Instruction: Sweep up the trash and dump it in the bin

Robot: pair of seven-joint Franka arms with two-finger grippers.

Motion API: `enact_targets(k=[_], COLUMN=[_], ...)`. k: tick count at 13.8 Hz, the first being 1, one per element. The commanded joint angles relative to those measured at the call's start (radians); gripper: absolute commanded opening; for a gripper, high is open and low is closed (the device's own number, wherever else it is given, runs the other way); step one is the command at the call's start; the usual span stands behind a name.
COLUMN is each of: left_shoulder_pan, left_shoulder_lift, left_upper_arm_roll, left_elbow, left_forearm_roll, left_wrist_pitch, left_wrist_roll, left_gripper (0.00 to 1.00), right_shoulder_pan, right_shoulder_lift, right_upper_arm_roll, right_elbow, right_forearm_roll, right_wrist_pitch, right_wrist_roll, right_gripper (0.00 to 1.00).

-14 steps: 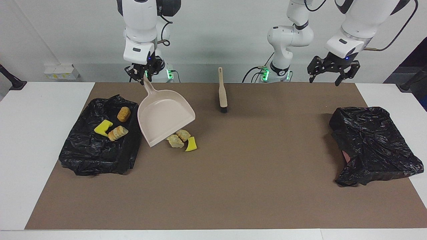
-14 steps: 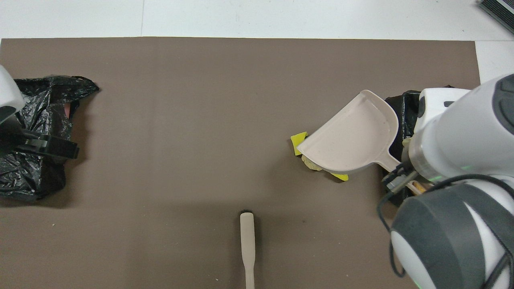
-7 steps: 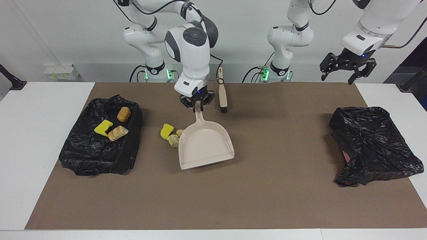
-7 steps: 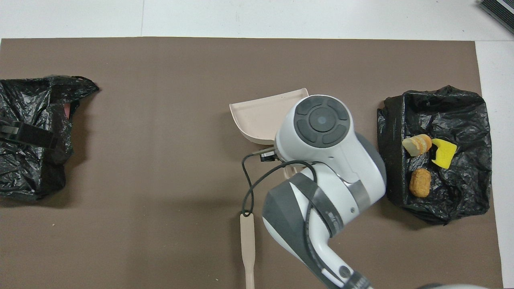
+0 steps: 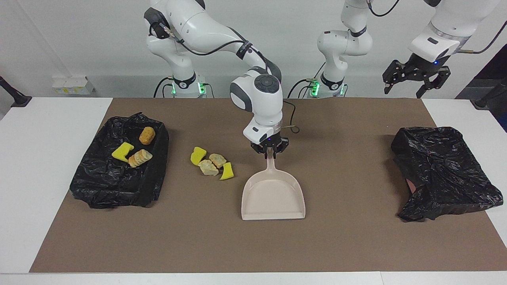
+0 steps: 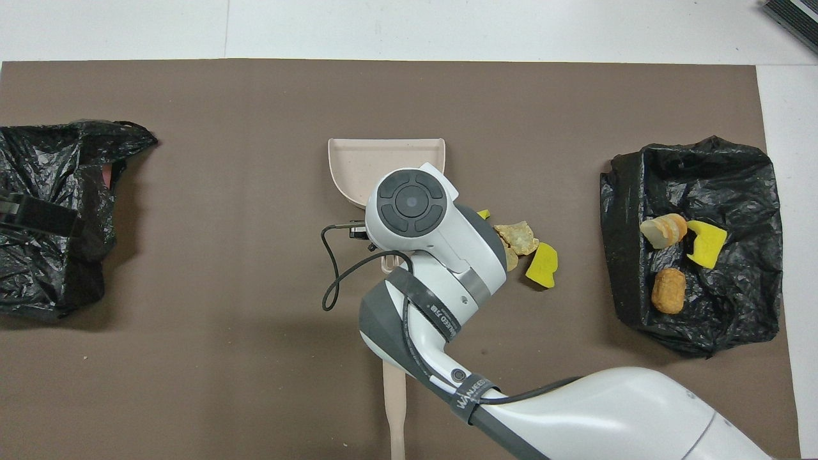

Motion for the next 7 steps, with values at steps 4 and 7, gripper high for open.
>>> enact_targets(k=[4,7], left_shoulder_pan=[-0.013,-0.016], left_shoulder_lift=[-0.024,-0.024], left_upper_arm_roll=[0.007,0.006], left_elbow=[-0.018,-0.021], left_forearm_roll=[0.009,0.007], left_wrist_pitch=[-0.005,0.022], left_wrist_roll=[-0.001,-0.006], left_gripper=[1.00,1.00], right_shoulder_pan=[-0.020,-0.028], right_shoulder_lift=[0.040,0.031], right_upper_arm_roll=[0.025,0.025], right_elbow=[-0.013,-0.030], right_forearm_roll=[-0.008,-0.002], right_wrist_pitch=[0.106,0.098], right_wrist_roll=[-0.029,-0.139], right_gripper=[0.88,1.00])
